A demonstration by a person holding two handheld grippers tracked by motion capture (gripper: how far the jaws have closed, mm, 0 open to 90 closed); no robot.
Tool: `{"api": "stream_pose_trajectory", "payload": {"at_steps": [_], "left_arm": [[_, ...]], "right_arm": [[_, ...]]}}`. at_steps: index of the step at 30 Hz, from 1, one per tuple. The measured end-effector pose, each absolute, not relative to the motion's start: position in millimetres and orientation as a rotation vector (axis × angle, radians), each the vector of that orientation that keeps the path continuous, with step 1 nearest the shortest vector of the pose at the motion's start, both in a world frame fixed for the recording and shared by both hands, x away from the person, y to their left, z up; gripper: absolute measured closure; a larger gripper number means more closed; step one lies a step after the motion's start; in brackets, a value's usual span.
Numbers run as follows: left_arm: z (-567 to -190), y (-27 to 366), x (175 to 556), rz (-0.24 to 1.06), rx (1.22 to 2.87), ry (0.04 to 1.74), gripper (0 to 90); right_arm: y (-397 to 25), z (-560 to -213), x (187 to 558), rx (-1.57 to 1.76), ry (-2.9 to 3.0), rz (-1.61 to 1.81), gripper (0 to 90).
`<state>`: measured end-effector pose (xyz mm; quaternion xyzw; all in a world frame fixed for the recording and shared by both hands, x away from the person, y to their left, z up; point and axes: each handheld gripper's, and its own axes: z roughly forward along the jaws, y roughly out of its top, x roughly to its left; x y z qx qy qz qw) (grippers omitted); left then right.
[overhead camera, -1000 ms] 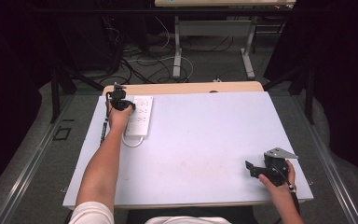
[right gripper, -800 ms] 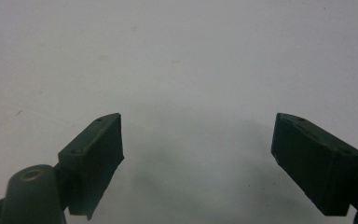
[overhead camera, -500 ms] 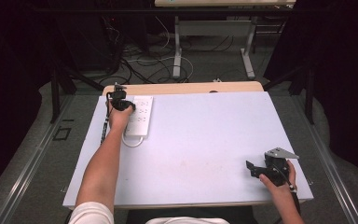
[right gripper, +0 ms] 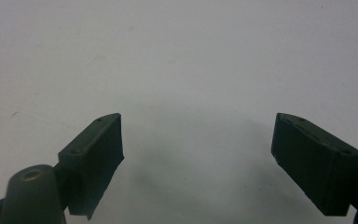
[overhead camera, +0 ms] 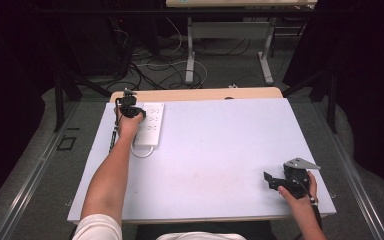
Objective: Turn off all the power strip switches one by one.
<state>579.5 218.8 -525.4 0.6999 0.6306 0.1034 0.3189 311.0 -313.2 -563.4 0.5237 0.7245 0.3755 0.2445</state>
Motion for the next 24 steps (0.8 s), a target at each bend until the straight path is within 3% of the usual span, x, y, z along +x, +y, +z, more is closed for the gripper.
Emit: {"api": "stream_pose_trajectory", "payload": {"at_steps": [24], "left_arm": [[-512.6,211.1,583.9,0.280,1.826,1.627,90.0]], "right_arm": [[-317.0,-564.4,310.9,1.439,1.974,1.033,16.0]]}}
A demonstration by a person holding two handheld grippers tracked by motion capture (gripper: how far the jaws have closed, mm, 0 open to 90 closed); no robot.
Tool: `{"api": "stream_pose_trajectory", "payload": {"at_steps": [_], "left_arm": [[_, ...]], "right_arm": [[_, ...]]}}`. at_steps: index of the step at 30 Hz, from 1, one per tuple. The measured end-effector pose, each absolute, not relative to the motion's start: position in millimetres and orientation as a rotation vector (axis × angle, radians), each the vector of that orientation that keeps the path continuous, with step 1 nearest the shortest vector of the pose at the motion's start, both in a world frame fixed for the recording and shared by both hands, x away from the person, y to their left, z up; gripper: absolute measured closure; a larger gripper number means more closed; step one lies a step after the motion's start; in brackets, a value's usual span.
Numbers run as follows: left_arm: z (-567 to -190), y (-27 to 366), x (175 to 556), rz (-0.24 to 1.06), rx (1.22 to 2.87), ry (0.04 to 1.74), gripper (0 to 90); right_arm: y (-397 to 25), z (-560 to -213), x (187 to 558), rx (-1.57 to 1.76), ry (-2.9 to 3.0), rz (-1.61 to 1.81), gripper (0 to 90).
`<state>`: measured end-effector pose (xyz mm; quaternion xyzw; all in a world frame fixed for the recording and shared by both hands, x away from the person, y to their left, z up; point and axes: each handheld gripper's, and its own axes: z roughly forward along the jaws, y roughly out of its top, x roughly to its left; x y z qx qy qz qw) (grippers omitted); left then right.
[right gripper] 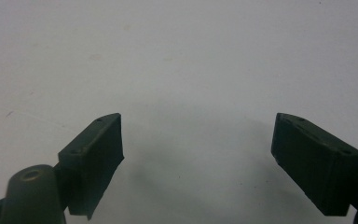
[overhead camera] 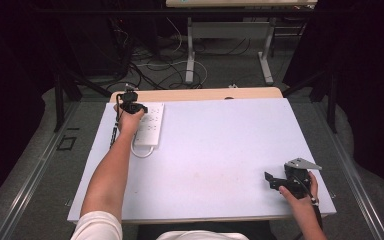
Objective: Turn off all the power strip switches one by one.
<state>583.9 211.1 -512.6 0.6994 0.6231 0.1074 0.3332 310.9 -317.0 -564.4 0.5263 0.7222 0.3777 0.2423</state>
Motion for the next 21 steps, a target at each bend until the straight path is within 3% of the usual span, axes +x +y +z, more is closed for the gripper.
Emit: {"api": "stream_pose_trajectory", "payload": {"at_steps": [21], "left_arm": [[-506.8,218.7,599.2,0.291,1.790,1.623,90.0]], "right_arm": [[-320.2,-561.2,306.9,1.425,1.955,1.021,16.0]]}}
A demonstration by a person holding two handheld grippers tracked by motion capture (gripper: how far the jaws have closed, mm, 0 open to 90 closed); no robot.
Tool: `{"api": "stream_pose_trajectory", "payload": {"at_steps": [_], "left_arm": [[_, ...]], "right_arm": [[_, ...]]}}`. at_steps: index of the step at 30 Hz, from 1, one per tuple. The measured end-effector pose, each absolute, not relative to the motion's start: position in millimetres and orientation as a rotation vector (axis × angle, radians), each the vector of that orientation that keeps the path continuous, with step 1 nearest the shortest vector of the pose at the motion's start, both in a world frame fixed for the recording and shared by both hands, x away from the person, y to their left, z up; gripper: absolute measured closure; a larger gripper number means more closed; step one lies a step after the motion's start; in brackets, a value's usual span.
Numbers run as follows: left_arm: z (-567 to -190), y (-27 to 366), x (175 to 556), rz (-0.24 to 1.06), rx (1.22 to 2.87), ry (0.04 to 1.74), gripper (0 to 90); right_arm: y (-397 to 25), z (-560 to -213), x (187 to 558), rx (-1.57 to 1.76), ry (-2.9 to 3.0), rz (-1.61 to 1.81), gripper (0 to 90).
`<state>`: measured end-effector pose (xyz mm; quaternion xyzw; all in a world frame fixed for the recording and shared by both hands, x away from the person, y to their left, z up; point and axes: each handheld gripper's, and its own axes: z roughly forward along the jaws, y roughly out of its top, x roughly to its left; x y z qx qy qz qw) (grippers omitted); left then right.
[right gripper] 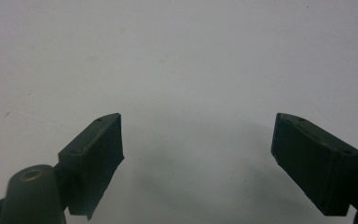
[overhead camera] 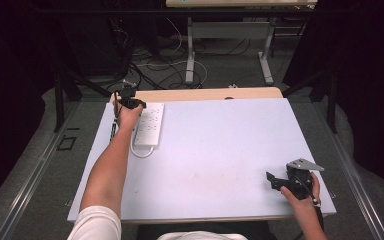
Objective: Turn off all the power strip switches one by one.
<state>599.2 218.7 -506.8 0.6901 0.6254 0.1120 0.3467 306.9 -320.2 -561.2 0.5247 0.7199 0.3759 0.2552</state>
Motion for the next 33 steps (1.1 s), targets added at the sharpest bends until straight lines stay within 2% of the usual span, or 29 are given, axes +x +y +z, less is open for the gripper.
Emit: {"api": "stream_pose_trajectory", "payload": {"at_steps": [33], "left_arm": [[-526.2,213.2,613.5,0.374,1.832,1.635,90.0]], "right_arm": [[-323.1,-557.4,300.0,1.432,1.931,1.017,16.0]]}}
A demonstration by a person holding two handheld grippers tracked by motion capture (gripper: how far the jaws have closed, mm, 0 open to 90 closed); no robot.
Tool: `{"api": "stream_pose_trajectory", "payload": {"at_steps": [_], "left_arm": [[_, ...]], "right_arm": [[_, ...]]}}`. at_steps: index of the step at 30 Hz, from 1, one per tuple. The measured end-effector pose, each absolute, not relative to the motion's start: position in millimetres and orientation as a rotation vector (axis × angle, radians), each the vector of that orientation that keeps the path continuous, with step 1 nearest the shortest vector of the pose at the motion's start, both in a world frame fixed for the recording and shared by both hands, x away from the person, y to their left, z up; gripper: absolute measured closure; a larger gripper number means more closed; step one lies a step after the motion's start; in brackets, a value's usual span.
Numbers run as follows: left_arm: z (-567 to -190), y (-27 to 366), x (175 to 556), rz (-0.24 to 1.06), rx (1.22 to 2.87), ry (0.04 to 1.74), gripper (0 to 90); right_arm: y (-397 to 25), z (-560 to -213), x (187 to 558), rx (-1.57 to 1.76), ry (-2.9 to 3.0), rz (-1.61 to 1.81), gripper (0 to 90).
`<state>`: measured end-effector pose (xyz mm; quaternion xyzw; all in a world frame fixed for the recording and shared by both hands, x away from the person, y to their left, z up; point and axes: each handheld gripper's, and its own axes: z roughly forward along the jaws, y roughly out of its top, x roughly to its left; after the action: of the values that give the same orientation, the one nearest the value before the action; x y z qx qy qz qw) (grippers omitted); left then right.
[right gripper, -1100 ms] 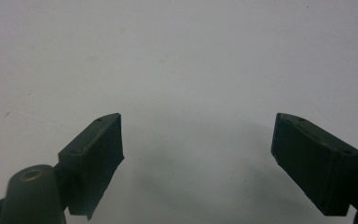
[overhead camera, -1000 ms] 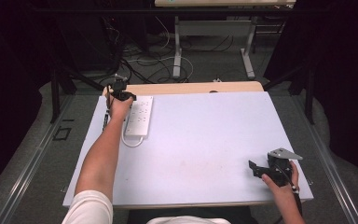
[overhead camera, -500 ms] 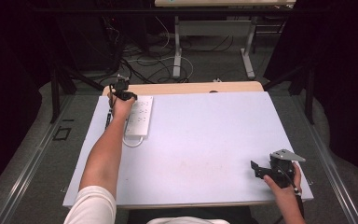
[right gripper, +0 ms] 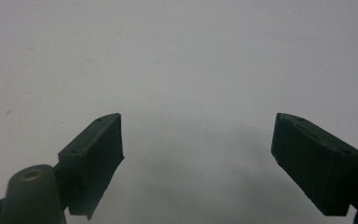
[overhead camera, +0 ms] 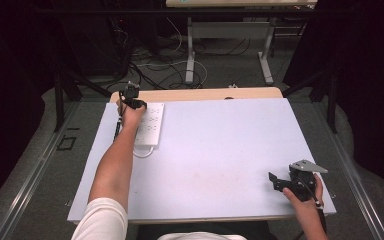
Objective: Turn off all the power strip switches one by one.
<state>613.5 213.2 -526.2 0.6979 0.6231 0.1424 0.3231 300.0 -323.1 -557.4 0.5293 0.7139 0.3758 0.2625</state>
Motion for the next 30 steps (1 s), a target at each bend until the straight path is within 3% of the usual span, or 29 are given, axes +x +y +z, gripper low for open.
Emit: {"api": "stream_pose_trajectory", "payload": {"at_steps": [30], "left_arm": [[-526.0,209.7,609.8,0.336,1.827,1.642,90.0]], "right_arm": [[-323.4,-557.1,299.7,1.424,1.936,1.027,16.0]]}}
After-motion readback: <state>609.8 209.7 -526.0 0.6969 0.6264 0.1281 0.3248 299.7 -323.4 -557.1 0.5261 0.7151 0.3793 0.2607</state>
